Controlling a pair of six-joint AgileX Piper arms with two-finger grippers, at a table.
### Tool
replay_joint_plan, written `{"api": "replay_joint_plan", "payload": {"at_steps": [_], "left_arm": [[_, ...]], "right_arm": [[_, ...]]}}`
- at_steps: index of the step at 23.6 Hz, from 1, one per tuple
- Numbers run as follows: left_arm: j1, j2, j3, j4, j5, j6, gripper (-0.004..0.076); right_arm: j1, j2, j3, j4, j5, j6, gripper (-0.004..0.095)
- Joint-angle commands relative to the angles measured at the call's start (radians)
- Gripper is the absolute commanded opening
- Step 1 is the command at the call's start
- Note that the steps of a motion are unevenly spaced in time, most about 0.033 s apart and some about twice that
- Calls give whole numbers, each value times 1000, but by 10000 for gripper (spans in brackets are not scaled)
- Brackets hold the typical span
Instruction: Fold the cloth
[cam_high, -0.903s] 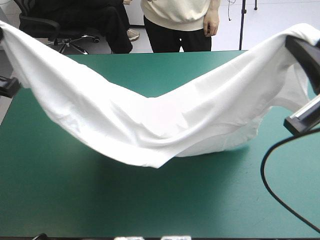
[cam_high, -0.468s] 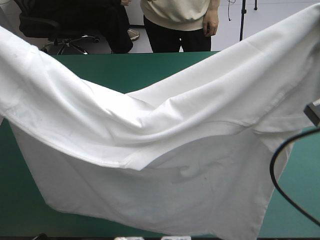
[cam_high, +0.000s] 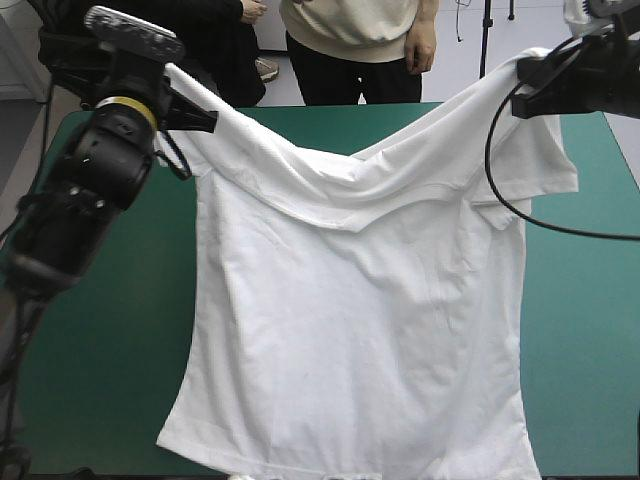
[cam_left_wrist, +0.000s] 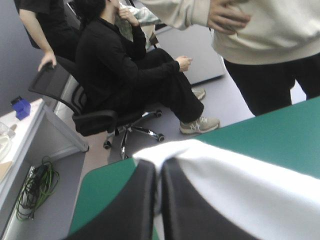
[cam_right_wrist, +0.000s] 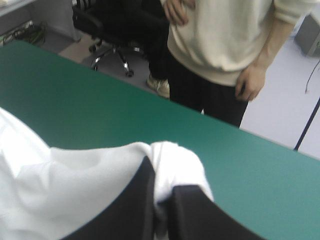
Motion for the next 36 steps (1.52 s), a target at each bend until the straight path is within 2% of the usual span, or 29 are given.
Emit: {"api": "replay_joint_plan", "payload": {"at_steps": [1, 8, 14, 16, 20, 23, 25, 28, 31, 32, 33, 36], "left_arm": [[55, 75, -16, 33, -121, -79, -17], [178, 232, -16, -130, -271, -70, -17], [225, 346, -16, -186, -300, -70, -17], [230, 401, -16, -239, -315, -66, -16], [232, 482, -16, -397, -320, 35, -16], [241, 500, -16, -448, -281, 39, -16], [258, 483, -18, -462, -237, 50, -1], [270, 444, -43, -486, -134, 145, 121], [270, 395, -125, -492, 25, 223, 383], [270, 382, -154, -492, 81, 252, 433], [270, 363, -184, -492, 143, 286, 456], [270, 310, -220, -499, 258, 328, 448]], "right_arm": [[1, 81, 14, 25, -73, -37, -17], [1, 313, 14, 99, -138, -82, -17], [1, 442, 14, 99, -212, -115, -14], [7, 492, 14, 81, -228, -141, 29], [27, 564, 14, 50, -242, -141, 253], [36, 581, 14, 2, -237, -112, 429], [36, 562, 8, -43, -244, -86, 485], [36, 514, -18, -125, -240, -72, 505], [36, 424, -67, -169, -219, -65, 506], [36, 397, -83, -170, -211, -58, 505], [36, 344, -97, -174, -184, -58, 505], [36, 260, -106, -200, -97, -17, 505]]}}
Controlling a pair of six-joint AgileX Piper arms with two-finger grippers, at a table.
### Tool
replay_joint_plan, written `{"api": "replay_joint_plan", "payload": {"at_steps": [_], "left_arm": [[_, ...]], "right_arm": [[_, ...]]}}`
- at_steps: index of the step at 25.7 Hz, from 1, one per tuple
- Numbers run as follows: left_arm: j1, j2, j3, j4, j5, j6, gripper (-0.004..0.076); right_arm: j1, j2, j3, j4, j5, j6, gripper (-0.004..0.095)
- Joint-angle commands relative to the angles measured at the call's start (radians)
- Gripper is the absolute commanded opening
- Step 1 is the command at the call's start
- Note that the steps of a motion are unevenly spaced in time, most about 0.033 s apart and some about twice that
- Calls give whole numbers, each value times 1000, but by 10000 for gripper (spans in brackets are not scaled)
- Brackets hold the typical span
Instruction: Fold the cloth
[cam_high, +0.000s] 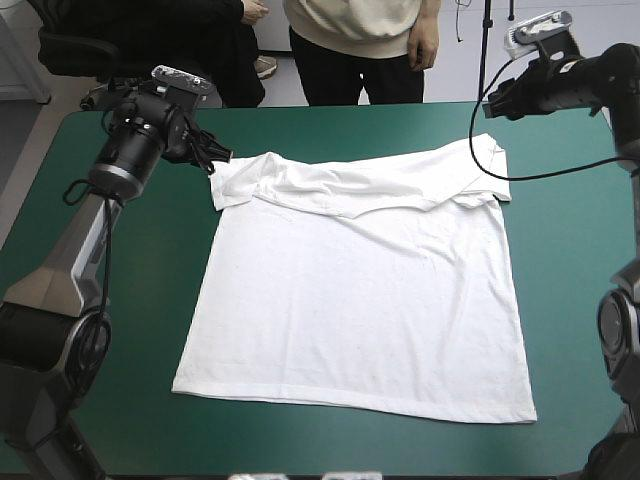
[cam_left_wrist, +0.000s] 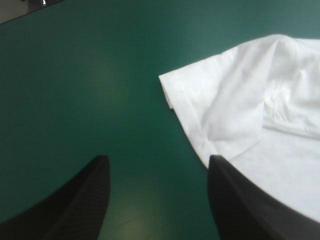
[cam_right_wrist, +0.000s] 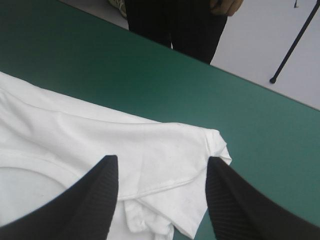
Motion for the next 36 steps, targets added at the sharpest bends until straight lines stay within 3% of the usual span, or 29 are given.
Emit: {"api": "replay_joint_plan", "payload": {"at_steps": [1, 3, 7, 11, 12, 18, 21, 24, 26, 31, 36], "left_arm": [[-1, -131, -51, -13, 89, 36, 444], [-1, -197, -34, -54, 130, 47, 435], [-1, -345, 65, -132, 155, 56, 417], [-1, -505, 275, -198, 160, 56, 413], [-1, -592, 399, -217, 166, 56, 413], [-1, -800, 776, -244, 196, 36, 413], [-1, -799, 932, -363, 150, 48, 413], [-1, -761, 1086, -397, 8, 52, 413], [-1, -729, 1138, -395, -31, 52, 413], [-1, -636, 1207, -411, -97, 52, 413], [-1, -552, 1221, -422, -85, 54, 406]], "right_arm": [[-3, -154, -41, -15, 96, 57, 503], [-3, -206, -39, -25, 209, 114, 500], [-3, -327, 70, -14, 205, 151, 499], [-3, -475, 259, 13, 205, 159, 485], [-3, -573, 398, 15, 198, 159, 462], [-3, -846, 780, 47, 83, 159, 418], [-3, -901, 870, 70, 81, 147, 418], [-3, -908, 938, 70, 80, 147, 418], [-3, -908, 966, 70, 78, 147, 418], [-3, -908, 1014, 68, 53, 143, 414], [-3, -908, 1057, 65, 39, 143, 390]]}}
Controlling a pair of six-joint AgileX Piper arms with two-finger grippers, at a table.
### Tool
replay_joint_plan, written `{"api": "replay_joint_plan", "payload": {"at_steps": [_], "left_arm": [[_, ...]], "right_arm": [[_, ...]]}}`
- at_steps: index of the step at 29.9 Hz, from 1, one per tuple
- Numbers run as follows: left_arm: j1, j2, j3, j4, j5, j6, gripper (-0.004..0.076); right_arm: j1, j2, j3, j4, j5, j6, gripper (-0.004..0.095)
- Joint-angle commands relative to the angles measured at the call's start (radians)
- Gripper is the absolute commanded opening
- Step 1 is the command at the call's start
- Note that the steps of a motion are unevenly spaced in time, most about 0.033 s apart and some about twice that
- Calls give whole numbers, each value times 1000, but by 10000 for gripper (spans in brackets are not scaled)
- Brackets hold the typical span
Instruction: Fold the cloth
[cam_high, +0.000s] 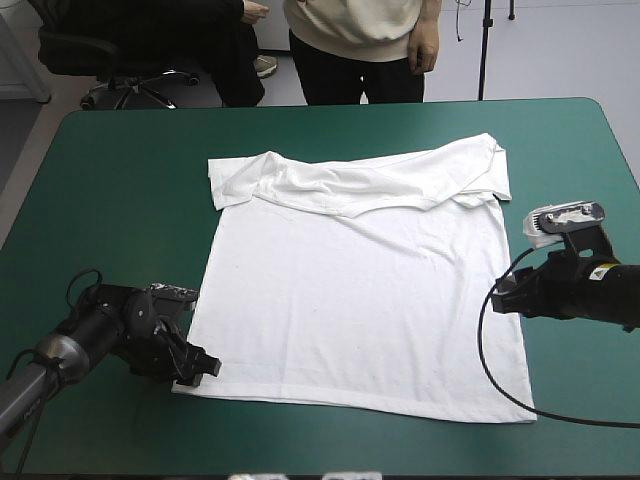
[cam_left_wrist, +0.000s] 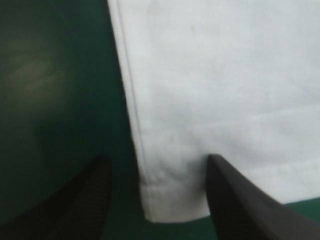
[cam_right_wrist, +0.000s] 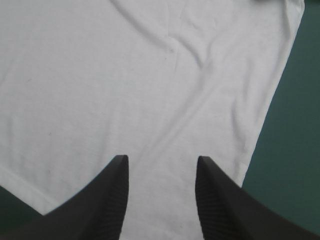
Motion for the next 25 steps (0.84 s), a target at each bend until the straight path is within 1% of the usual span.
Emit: {"api": "replay_joint_plan", "payload": {"at_steps": [1, 3, 4, 6, 8, 9, 16, 18, 20, 22, 24, 25], "left_arm": [[-2, 34, -12, -58, 0, 17, 387], [-6, 46, -12, -123, 0, 71, 312], [-13, 49, -10, -149, -3, 91, 239], [-31, 48, -11, -155, -12, 95, 132], [-52, 48, -11, -155, -12, 105, 8], [-61, 48, -10, -158, -12, 108, -14], [-89, 48, -8, -125, -30, 99, -17], [-89, 48, -8, -109, -35, 81, -17], [-89, 48, -8, -107, -37, 79, -17], [-89, 48, -8, -107, -37, 79, -17], [-89, 48, -8, -107, -37, 79, -17], [-89, 48, -8, -101, -37, 81, -17]], "right_arm": [[-3, -11, -2, 24, -48, -10, 379], [-3, -11, 5, 13, -49, -10, 358], [-3, -11, 10, 8, -49, -10, 351], [-3, -11, 17, -6, -42, -5, 349], [-3, -11, 31, -12, -40, -5, 349], [-3, -11, 37, -18, -36, -5, 349], [-3, -11, 115, -113, -29, 39, 353], [-1, -11, 141, -127, -2, 39, 373], [-1, -11, 176, -142, 43, 37, 441], [-1, -11, 223, -142, 62, 18, 549], [-1, -11, 274, -142, 43, 9, 653], [-1, -11, 292, -150, 25, 8, 680]]}}
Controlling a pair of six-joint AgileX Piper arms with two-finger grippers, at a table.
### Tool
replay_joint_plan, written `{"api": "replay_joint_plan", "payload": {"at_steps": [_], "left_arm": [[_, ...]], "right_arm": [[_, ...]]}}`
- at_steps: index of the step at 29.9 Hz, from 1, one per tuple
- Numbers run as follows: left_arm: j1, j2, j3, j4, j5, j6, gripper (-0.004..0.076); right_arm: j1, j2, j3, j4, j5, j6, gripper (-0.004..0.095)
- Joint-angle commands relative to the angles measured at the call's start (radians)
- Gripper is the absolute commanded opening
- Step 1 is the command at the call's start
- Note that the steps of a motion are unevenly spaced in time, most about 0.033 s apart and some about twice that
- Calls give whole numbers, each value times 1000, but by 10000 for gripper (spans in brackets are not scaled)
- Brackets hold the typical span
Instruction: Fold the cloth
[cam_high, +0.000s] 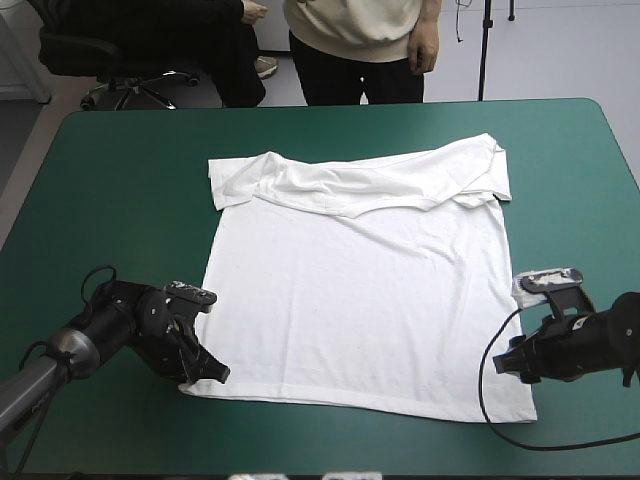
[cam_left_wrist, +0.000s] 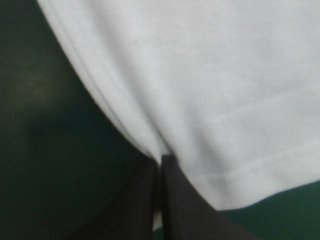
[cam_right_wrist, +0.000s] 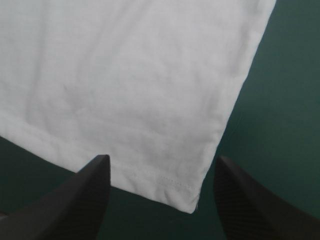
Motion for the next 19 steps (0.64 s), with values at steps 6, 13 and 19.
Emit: {"api": "replay_joint_plan", "payload": {"at_steps": [6, 13, 19], "left_arm": [[-13, 8, 6, -58, -38, -10, -17], [-13, 8, 6, -58, -41, 2, -17], [-13, 8, 6, -58, -41, 9, -17]], "right_arm": [[-1, -11, 117, -128, -132, 70, 698], [-1, 18, 148, -84, -145, 97, 599], [-1, 125, 148, -65, -144, 97, 532]]}}
